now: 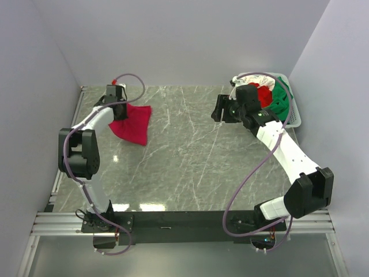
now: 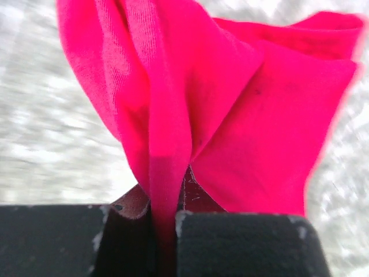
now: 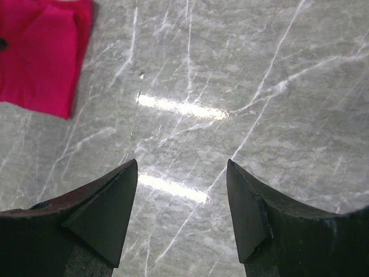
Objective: Fold and stack the t-shirts
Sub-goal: Neatly place the folded tshirt to the corner
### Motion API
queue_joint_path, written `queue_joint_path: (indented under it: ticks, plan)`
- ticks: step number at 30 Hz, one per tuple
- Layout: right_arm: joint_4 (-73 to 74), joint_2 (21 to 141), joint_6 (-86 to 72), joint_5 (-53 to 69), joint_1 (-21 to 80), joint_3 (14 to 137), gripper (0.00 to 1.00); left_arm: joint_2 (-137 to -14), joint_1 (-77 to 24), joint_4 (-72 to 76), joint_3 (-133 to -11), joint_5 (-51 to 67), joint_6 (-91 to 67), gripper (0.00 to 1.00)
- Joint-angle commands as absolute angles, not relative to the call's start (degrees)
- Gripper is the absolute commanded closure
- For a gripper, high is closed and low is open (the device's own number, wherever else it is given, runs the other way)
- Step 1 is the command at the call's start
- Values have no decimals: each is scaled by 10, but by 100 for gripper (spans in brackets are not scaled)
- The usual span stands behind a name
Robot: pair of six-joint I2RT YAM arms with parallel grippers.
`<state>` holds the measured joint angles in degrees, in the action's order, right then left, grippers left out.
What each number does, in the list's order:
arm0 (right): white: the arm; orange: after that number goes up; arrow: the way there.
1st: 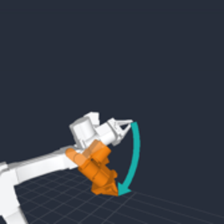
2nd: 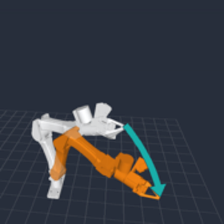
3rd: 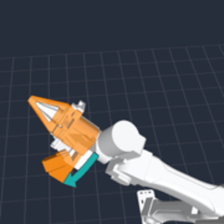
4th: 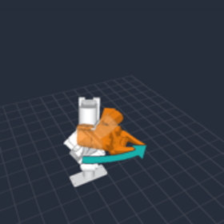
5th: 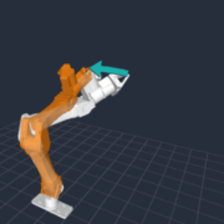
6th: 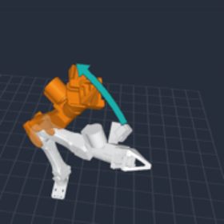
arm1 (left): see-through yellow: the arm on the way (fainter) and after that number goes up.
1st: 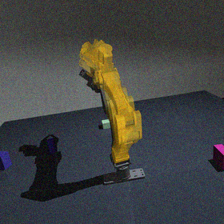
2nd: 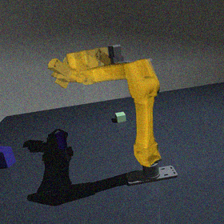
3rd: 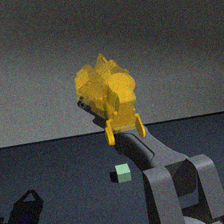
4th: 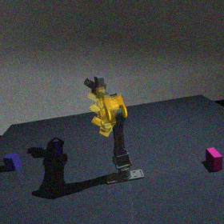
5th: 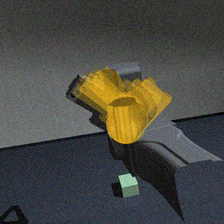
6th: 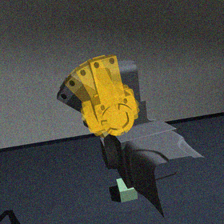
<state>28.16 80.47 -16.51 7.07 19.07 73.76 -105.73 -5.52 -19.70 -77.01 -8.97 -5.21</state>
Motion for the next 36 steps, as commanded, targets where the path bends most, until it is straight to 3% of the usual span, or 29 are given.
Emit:
queue_joint_path:
  ticks: [1, 11, 36]
  plan:
    - [248, 802, -149, 101, 177, 729, 30, -1055, -39, -202, -827, -107, -13, 100]
    - [233, 809, -149, 136, 163, 723, 30, -1124, 31, -253, -944, -129, 13, 100]
    - [215, 802, -152, 170, 161, 709, 30, -1257, 105, -254, -1038, -184, -23, 100]
